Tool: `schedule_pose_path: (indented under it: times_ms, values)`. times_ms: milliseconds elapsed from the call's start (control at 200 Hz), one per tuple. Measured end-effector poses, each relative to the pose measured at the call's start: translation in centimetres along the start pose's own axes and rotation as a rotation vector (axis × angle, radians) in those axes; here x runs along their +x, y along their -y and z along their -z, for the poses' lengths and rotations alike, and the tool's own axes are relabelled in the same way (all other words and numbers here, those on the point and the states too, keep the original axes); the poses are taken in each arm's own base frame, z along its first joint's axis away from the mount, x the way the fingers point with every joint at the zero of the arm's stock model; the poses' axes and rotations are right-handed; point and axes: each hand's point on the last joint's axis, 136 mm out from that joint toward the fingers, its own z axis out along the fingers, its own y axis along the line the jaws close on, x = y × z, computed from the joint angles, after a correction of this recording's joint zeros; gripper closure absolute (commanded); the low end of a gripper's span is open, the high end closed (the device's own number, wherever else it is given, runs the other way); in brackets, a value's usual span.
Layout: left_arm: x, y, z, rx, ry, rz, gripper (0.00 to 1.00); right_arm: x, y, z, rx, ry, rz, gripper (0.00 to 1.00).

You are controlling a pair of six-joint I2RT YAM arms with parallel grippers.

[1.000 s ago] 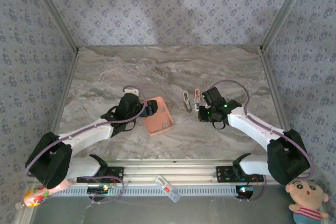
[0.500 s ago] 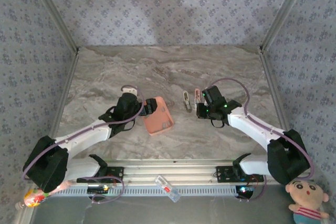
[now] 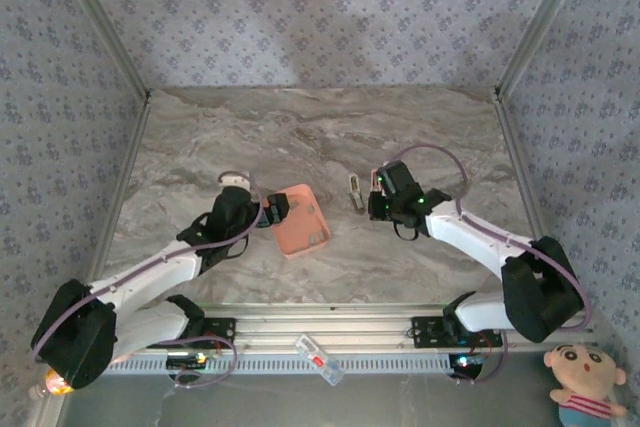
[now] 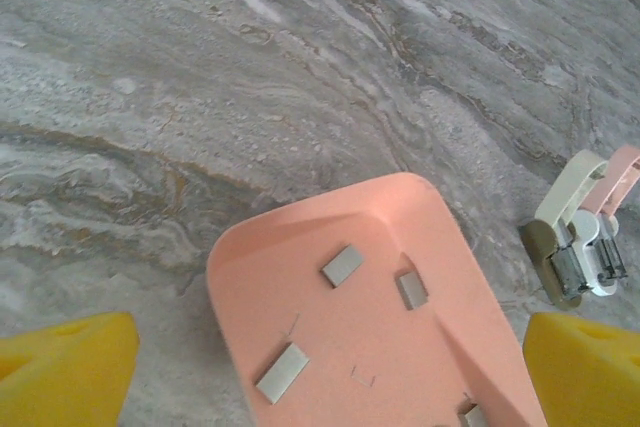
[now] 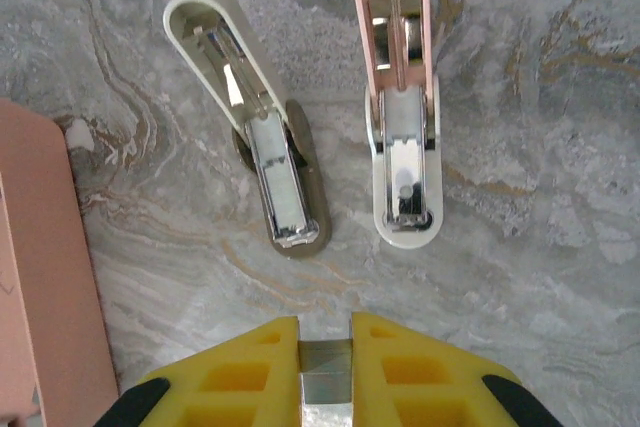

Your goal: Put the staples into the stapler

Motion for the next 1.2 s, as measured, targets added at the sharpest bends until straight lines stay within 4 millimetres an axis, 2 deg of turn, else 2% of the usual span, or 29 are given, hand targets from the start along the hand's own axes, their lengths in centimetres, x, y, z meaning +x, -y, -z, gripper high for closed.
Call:
schedule_pose_path:
  times_ms: [250, 480, 950, 1199]
  values:
    - [0.0, -0.9, 0.1, -0.024, 0.003, 0.01, 0.02, -1.0, 0.0, -0.6, 0.014, 0.046, 0.001, 0.84]
    - [0.0, -1.0, 0.0, -0.026, 0.001, 0.01, 0.02, -1.0, -0.1, -2.0, 0.027, 0.038, 0.013, 0.84]
    - [1.2, -2.6, -1.4, -0.086, -0.048, 0.01, 0.01, -2.5, -1.1, -4.4, 0.041, 0.023, 0.05, 0.85]
    - [0.7, -2.6, -2.2, -0.1, -0.052, 0.014, 0.02, -2.8, 0.6, -4.7, 0.097, 0.024, 0.032, 0.85]
